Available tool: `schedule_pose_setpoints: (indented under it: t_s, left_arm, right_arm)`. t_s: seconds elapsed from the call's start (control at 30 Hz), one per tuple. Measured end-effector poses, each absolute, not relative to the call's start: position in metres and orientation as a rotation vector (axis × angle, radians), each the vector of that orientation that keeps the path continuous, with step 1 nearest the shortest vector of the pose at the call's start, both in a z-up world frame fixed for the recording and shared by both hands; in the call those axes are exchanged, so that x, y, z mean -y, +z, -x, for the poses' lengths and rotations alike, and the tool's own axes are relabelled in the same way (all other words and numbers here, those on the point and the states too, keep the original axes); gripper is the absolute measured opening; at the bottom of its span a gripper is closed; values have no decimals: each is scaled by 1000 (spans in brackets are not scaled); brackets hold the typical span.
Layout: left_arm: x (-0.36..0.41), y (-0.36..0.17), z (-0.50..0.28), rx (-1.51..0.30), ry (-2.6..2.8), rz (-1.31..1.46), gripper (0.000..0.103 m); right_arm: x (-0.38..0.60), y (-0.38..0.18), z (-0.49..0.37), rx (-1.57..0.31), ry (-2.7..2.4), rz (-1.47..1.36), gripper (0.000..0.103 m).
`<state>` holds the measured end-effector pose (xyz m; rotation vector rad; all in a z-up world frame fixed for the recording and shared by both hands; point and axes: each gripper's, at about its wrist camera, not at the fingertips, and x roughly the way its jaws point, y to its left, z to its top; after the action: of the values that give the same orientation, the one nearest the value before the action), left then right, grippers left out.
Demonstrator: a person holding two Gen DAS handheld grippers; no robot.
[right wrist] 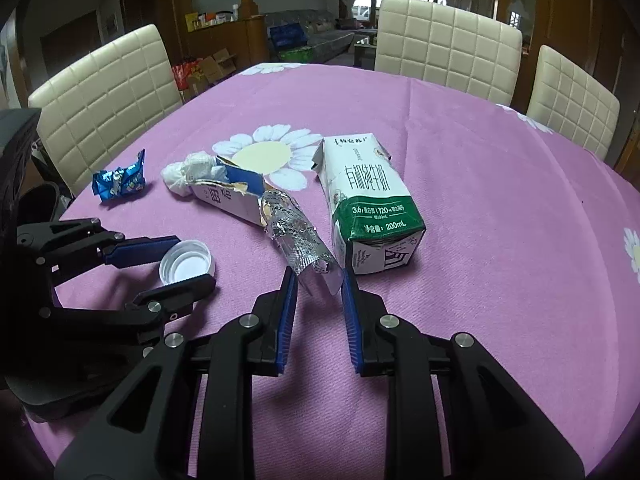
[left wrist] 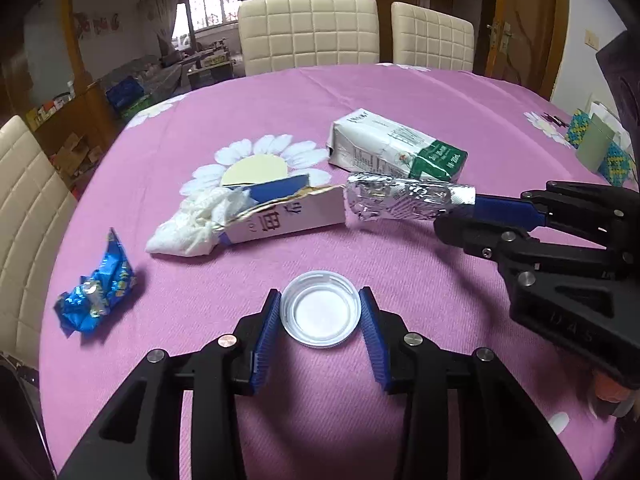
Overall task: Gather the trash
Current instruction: 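Carry the white cap over the bin with the left tool while the right holds the foil pack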
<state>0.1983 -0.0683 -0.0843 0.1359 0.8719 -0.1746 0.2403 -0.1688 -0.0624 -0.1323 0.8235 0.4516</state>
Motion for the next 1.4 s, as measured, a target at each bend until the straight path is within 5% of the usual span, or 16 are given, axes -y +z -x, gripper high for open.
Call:
schedule_pose_setpoints:
  t_s: [0.6,1.4]
  left_arm:
    - [32,-48,-142,-707,-54,-147,39]
    - [-91,-34,-64,-624,185,-44,39]
  right_arm:
    - [144,-26,-190,-570,590,112,22]
    - [36,-5,-129,-520,808,278,22]
